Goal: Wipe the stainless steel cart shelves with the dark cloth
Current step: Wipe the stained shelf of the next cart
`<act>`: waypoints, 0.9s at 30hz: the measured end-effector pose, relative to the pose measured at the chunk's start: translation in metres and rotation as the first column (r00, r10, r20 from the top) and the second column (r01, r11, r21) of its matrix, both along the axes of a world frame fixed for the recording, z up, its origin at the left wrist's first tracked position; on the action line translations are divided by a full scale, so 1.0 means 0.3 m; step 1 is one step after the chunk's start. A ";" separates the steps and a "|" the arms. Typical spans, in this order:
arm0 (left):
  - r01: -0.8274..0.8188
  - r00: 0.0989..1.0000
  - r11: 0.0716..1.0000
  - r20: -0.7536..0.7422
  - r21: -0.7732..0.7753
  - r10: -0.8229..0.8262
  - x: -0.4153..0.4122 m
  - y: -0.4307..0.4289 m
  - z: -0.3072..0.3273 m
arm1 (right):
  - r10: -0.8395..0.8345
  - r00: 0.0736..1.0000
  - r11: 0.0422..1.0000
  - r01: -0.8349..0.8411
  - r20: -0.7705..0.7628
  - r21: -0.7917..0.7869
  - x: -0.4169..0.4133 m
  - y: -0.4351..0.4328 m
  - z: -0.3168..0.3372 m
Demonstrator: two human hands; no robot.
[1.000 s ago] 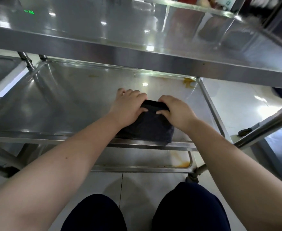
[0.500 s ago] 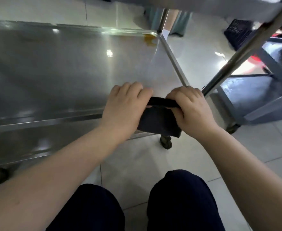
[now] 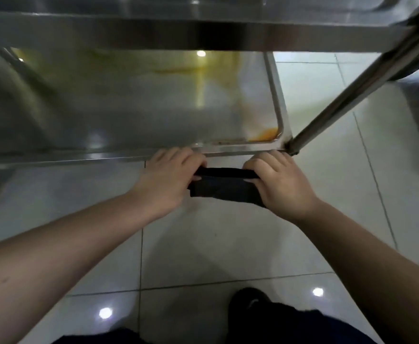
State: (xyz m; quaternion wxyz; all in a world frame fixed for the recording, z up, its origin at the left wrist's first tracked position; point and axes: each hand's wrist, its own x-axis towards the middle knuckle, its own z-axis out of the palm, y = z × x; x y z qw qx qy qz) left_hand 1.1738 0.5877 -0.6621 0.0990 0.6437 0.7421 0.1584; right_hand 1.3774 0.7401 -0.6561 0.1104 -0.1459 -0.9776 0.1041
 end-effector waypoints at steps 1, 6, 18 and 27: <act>-0.029 0.999 0.999 0.031 -0.032 0.030 0.003 0.008 -0.023 | -0.014 1.000 0.999 0.014 0.017 -0.040 -0.004 0.004 -0.029; -0.123 0.972 0.991 0.210 0.048 0.110 -0.023 0.127 -0.045 | -0.094 0.995 0.993 0.091 -0.035 -0.081 -0.037 0.097 -0.073; -0.538 0.843 0.839 -0.031 -0.078 0.537 -0.231 0.416 -0.294 | -0.369 0.894 0.876 0.425 0.253 -0.227 -0.266 0.262 -0.273; -0.521 0.848 0.845 -0.185 -0.120 0.496 -0.322 0.462 -0.391 | -0.367 0.809 0.907 0.420 0.459 -0.015 -0.339 0.280 -0.350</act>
